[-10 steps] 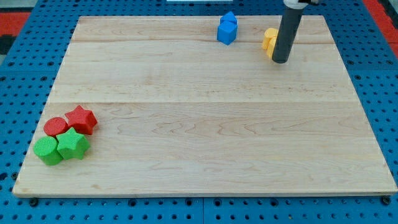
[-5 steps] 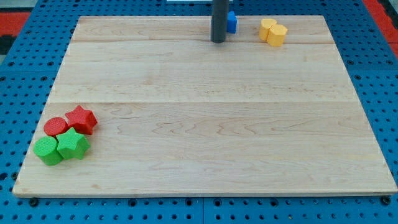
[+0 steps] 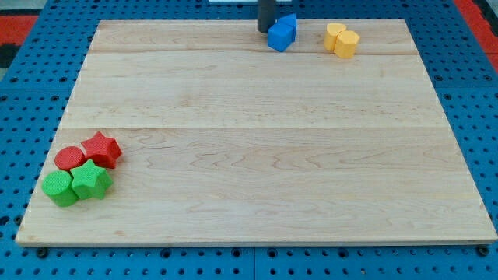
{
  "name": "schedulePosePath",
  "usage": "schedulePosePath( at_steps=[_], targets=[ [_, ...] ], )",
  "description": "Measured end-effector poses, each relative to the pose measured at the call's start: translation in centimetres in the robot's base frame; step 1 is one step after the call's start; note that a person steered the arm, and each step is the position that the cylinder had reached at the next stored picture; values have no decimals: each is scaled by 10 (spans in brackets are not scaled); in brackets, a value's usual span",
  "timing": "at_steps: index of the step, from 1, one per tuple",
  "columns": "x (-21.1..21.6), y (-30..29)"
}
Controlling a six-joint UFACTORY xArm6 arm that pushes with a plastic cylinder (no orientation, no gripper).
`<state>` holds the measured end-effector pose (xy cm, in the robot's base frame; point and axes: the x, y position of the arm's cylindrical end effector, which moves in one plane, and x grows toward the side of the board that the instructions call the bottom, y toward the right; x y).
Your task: Move the blue blocks into the left of the yellow blocks
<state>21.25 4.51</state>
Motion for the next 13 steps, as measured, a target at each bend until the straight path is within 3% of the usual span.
schedulePosePath(
  at_steps=[2, 4, 5, 6, 7, 8, 10, 13],
  targets=[
    [-20, 19],
    [-7, 60],
    [-18, -11],
    [0, -19],
    [16, -5],
    [16, 56],
    [30, -27],
    [60, 55]
  ],
)
